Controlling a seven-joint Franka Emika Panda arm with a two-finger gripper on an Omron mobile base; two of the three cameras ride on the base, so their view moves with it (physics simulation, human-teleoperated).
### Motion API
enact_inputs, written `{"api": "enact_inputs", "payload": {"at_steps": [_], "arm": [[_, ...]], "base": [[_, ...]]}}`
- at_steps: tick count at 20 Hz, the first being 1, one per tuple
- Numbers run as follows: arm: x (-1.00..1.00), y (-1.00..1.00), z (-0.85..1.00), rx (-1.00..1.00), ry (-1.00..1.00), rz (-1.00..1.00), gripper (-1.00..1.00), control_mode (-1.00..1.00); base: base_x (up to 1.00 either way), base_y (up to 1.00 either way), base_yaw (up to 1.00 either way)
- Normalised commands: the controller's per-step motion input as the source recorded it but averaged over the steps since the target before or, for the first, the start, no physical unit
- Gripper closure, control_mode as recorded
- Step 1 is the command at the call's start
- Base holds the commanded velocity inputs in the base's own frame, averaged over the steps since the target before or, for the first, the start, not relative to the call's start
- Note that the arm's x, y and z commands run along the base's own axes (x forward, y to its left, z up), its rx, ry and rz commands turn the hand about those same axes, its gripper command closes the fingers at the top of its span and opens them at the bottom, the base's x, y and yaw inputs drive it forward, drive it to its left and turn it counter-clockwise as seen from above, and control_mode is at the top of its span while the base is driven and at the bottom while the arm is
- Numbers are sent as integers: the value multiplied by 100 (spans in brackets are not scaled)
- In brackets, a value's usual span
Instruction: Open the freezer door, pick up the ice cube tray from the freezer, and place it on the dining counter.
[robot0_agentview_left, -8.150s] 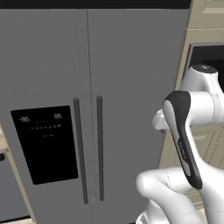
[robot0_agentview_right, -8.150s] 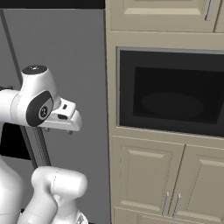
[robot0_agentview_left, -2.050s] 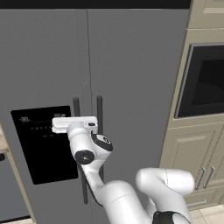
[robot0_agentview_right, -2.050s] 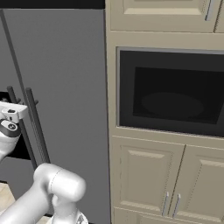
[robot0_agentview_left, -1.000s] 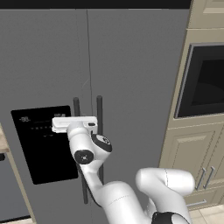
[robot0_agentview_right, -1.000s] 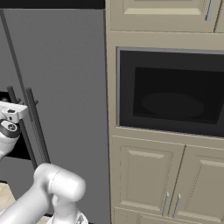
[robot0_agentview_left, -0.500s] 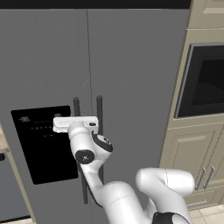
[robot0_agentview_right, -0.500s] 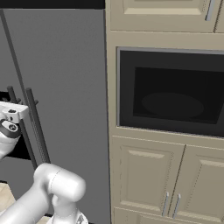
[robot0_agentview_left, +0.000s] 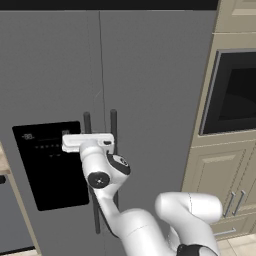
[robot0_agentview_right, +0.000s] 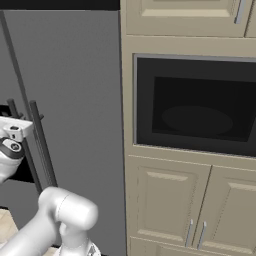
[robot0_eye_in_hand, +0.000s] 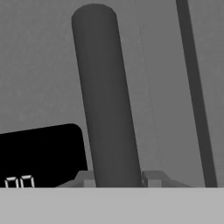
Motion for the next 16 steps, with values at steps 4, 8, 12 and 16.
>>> {"api": "enact_inputs", "payload": {"at_steps": [4,8,12,16], "arm": [[-44,30,0,0,0,0,100,-100],[-59,57,0,0,0,0,100,-100],[-53,63,0,0,0,0,100,-100],[-42,65,0,0,0,0,100,-100]], "base": [[0,0,0],[0,0,0],[0,0,0],[0,0,0]]}}
